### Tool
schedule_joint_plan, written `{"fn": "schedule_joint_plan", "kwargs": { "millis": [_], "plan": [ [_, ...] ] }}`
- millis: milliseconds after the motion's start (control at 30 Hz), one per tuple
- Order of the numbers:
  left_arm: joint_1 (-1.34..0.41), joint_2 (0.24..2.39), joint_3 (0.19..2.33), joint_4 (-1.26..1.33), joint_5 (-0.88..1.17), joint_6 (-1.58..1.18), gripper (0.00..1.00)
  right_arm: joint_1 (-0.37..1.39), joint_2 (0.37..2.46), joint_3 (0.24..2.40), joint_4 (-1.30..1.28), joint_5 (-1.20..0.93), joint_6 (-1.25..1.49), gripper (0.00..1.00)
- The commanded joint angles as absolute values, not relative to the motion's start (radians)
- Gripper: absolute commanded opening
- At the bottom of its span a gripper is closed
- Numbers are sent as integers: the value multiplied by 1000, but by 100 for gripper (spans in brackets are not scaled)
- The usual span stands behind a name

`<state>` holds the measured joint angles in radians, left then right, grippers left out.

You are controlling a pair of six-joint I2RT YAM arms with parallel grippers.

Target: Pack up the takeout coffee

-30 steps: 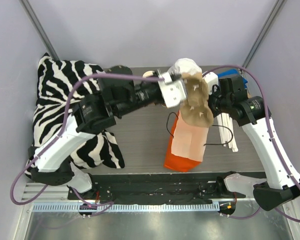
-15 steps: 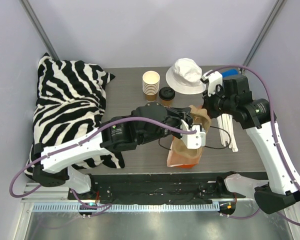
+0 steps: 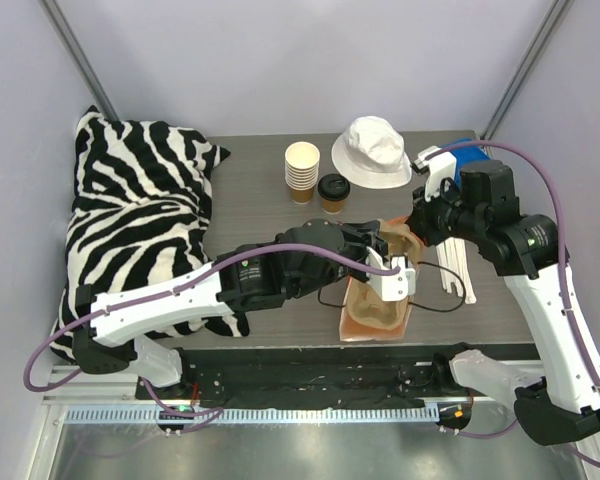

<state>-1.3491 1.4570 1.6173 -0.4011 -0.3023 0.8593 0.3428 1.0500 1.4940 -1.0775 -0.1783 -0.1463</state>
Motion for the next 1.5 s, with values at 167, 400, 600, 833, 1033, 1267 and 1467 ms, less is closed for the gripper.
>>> {"fn": "schedule_joint_plan", "kwargs": {
  "millis": [167, 400, 600, 833, 1033, 1267, 1467],
  "plan": [
    [-1348, 1401, 1614, -232, -376, 992, 0, 339, 1028, 1483, -1040, -232, -120, 1],
    [-1347, 1390, 1611, -133, -381, 965, 0, 339, 1032, 1459, -1042, -247, -89, 1],
    [-1382, 1399, 1614, -144, -356, 956, 0, 339, 1051, 1459, -1031, -209, -71, 1],
    [-1387, 1382, 1534, -118, -377, 999, 0, 339, 1040, 1460, -1045, -209, -72, 1],
    [-1394, 1351, 1460, -231, -351, 938, 0, 339, 1029, 1463, -1028, -230, -57, 1],
    [-1397, 1387, 1433, -314, -365, 813, 0, 339, 1017, 1453, -1026, -241, -41, 1],
    [-1399, 1402, 1384, -341, -361, 744, 0, 339, 993, 1421, -1025, -276, -32, 1]
  ]
}}
